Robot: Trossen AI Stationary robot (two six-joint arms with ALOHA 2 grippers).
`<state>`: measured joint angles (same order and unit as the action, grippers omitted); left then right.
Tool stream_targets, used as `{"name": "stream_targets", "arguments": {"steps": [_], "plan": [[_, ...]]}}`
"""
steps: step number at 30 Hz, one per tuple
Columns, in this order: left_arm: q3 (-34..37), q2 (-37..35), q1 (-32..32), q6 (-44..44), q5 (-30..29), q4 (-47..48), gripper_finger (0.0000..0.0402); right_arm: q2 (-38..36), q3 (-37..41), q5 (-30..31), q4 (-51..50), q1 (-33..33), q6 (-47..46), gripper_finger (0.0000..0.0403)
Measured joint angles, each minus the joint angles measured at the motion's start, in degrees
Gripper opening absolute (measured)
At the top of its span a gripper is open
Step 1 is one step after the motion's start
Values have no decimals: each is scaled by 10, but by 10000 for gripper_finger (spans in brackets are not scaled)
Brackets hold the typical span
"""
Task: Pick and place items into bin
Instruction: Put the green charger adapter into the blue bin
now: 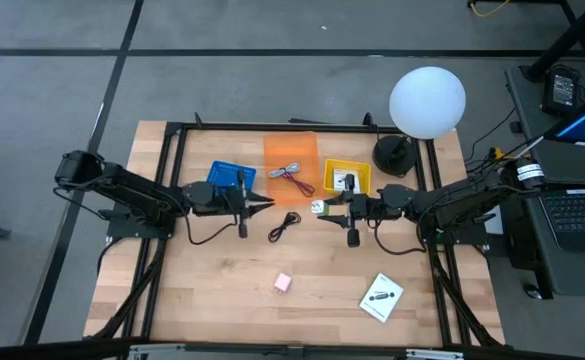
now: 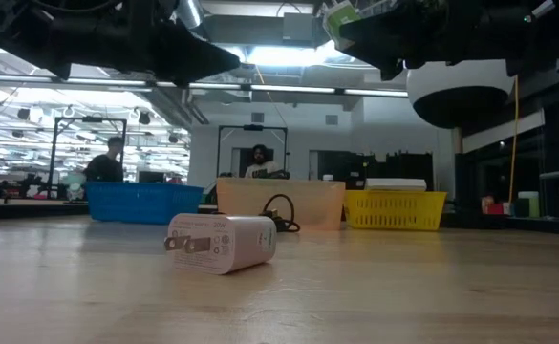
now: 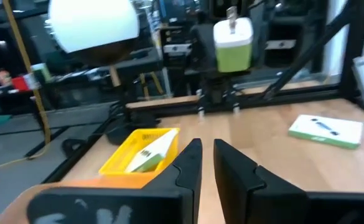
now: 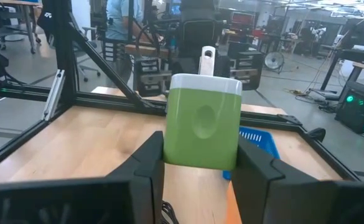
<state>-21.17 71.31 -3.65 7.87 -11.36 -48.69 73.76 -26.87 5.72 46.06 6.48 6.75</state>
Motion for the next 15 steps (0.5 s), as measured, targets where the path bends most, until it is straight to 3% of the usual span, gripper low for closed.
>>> {"name": "stream_targets", "arguments": {"steps": [15], "plan": [[0,0,0,2,18,-4,197,0,0,0,5,-8,12,119]]}}
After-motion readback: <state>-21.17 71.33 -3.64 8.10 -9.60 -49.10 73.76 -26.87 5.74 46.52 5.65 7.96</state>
